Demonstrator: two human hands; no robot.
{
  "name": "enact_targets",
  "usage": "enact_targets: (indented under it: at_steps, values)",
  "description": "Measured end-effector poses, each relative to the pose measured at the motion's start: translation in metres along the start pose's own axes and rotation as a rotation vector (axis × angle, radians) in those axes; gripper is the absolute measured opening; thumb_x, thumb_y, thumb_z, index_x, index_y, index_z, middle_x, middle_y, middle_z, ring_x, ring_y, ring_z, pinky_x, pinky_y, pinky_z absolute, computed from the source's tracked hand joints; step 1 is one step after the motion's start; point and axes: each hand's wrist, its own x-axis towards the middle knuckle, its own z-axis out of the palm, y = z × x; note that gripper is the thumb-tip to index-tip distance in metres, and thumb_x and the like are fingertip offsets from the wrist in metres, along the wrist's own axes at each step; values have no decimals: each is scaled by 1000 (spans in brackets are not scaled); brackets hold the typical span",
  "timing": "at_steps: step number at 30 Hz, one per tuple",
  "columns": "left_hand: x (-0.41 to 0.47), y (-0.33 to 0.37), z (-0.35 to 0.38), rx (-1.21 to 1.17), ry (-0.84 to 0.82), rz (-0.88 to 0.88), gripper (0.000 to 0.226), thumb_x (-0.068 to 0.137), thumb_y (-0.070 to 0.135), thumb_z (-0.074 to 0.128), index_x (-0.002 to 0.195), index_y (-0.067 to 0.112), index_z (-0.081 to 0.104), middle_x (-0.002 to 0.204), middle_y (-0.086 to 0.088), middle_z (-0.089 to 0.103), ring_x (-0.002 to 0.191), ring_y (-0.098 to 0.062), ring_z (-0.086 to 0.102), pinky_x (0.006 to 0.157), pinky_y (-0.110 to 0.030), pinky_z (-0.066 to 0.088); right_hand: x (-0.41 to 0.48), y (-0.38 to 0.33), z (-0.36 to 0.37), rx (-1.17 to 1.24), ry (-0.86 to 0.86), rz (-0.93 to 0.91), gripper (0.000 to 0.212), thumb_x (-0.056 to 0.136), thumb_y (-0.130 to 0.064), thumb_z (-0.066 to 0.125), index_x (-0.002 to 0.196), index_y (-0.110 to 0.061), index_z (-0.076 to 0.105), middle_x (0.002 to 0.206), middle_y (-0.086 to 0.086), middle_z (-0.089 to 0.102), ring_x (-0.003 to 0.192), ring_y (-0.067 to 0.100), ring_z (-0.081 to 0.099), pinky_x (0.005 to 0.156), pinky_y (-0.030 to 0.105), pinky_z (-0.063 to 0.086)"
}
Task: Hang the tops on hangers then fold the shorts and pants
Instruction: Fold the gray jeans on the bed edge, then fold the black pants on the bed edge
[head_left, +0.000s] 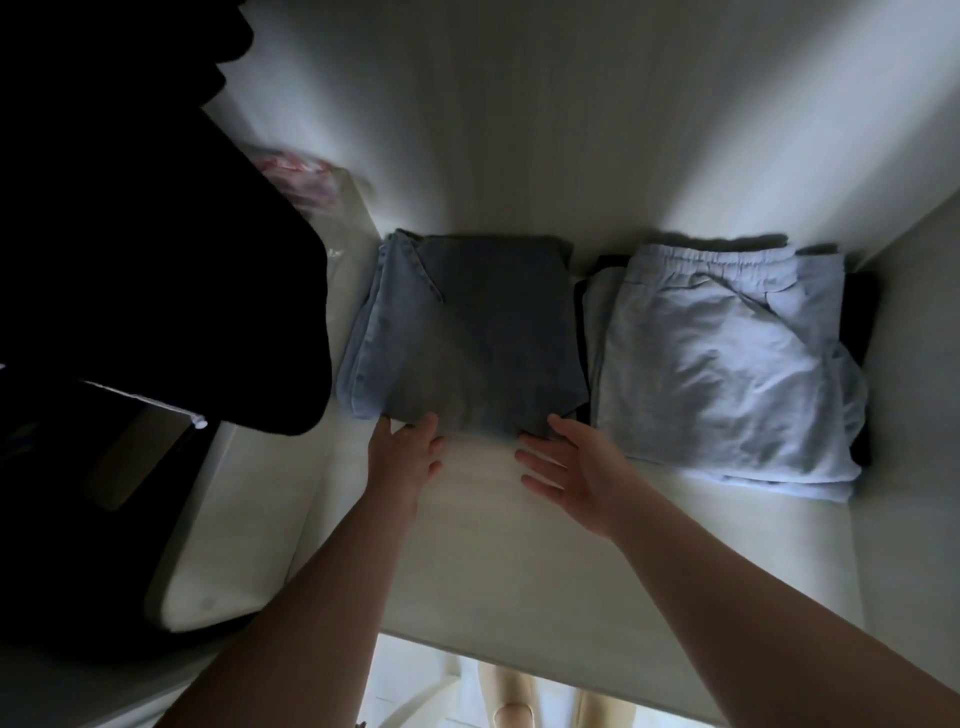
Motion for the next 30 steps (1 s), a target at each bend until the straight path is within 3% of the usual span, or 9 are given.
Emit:
enact_targets:
  at_steps: [3,6,8,12,14,17,22,25,30]
  values:
    - [-10,-11,-3,64,24,19,49,96,16,60,135,39,40,99,5,69,87,-21,64,69,-30,49,-7,11,-7,-27,16,10,17,98,-27,57,113,-20,61,124,5,68,107,25,66,79,40,53]
    - [-31,-29,-10,193,8,18,63,96,20,64,151,30,35,124,1,65,98,-20,66,75,-33,52,-26,26,-12,-22,35,-9,16,100,-24,53,114,-22,60,121,5,69,104,27,68,77,40,53]
    - [-50,-39,-15,403,-33,72,60,96,21,65,150,23,39,138,-1,57,111,-18,62,93,-39,54,-45,36,-14,-35,45,-41,16,99,-22,54,114,-22,60,118,4,70,103,27,69,79,40,54]
    - [-108,-52,-24,727,-88,240,60,95,25,66,149,20,41,139,-2,57,106,-20,63,96,-31,48,-89,60,-19,-284,142,-174,18,96,-17,62,111,-26,64,117,4,72,99,18,69,81,36,54]
    - [-136,-59,-30,842,-143,309,60,97,28,63,151,19,38,146,-4,52,118,-23,61,101,-29,45,-109,72,-22,-438,199,-288,22,95,-13,63,115,-23,65,117,6,71,93,10,66,84,32,53]
    - [-168,-69,-40,1043,-190,353,62,100,35,55,155,19,32,155,-4,41,138,-26,42,113,-41,36,-139,87,-32,-719,245,-437,36,95,-10,64,130,-13,60,124,7,67,114,18,62,104,36,46]
    - [-218,-79,-45,1274,-237,355,66,101,51,43,157,25,21,163,2,24,149,-25,17,117,-47,27,-192,100,-61,-1364,290,-543,58,98,-40,57,152,-24,38,154,2,44,142,26,36,116,45,30]
    - [-243,-83,-49,1331,-268,371,69,100,55,41,158,29,15,167,1,9,153,-23,3,119,-49,17,-223,102,-71,-1494,318,-572,65,99,-49,51,156,-29,28,162,0,31,149,26,24,117,46,25]
    - [-286,-94,-59,1298,-204,483,70,98,60,40,158,33,15,168,0,6,153,-26,1,120,-51,14,-262,113,-82,-1541,220,-556,68,101,-52,45,159,-34,15,168,-4,13,154,23,7,122,44,13]
